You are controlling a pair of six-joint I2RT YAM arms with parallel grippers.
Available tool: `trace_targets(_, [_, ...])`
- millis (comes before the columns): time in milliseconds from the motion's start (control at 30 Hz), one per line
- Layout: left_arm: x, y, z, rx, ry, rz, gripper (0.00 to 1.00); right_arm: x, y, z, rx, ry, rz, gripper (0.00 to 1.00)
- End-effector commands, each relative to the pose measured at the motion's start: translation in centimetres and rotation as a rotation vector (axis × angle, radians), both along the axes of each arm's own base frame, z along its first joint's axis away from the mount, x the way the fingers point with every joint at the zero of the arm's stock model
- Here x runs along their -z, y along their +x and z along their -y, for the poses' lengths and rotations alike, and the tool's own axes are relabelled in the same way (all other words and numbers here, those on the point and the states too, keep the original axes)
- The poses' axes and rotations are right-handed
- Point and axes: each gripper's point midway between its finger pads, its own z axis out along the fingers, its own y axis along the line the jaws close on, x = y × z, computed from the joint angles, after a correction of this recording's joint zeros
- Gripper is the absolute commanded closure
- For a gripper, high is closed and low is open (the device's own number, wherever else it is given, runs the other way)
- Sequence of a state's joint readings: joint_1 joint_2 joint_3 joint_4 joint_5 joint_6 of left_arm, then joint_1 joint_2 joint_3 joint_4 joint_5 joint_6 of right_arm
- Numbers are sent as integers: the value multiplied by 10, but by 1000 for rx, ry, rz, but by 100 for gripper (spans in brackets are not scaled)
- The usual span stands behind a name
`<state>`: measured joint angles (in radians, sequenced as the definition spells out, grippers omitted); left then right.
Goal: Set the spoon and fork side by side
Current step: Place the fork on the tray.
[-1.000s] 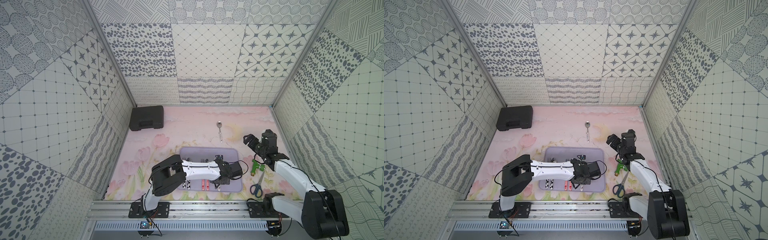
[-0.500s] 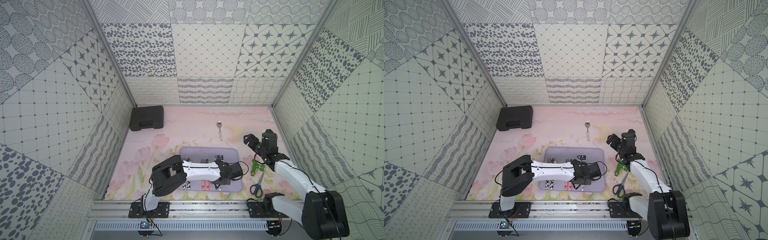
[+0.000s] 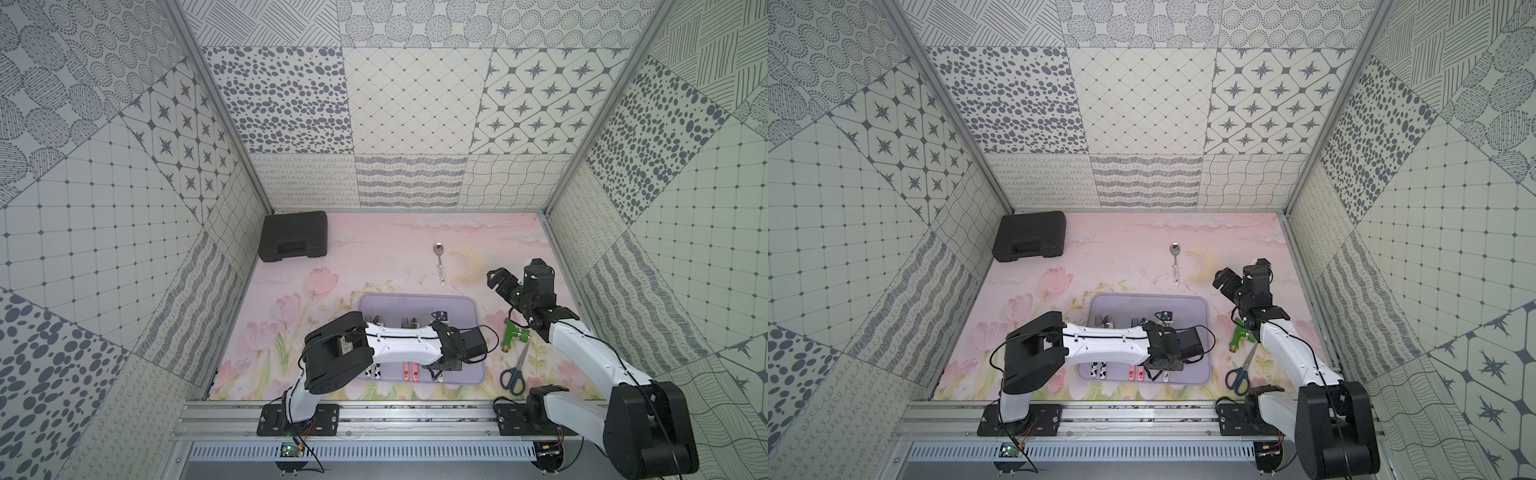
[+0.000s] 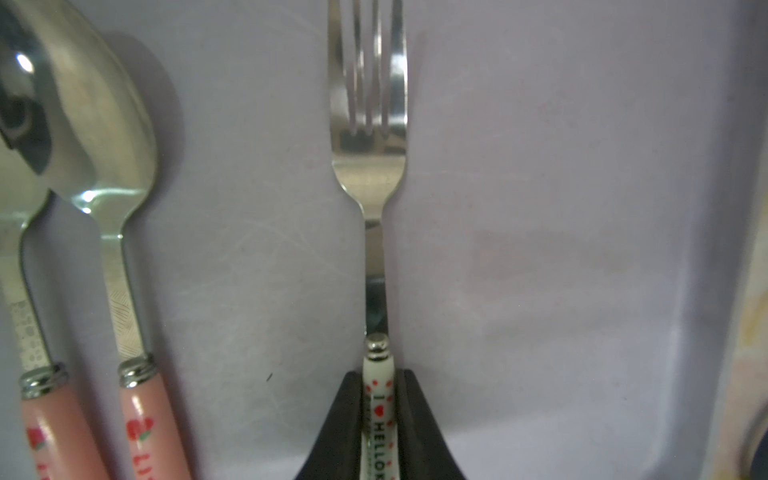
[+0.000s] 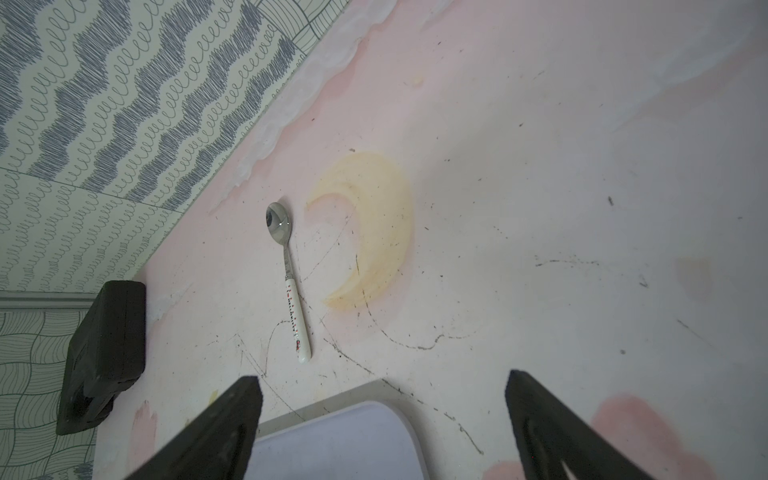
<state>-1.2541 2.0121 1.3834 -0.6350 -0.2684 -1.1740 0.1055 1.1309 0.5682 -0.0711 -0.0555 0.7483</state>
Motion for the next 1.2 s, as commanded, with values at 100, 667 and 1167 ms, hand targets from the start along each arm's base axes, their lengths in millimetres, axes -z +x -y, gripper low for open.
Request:
trace_targets(100, [-3, -8, -3, 7, 4, -23, 76, -15, 4, -2, -5, 3, 54, 3])
trace_targets(667, [-58, 12, 2, 107, -34, 131, 66, -14, 7, -16, -79, -24, 55, 4])
trace_targets(1167, [-112, 53, -69, 69, -13, 331, 1, -2, 19, -76, -312, -193, 8, 12])
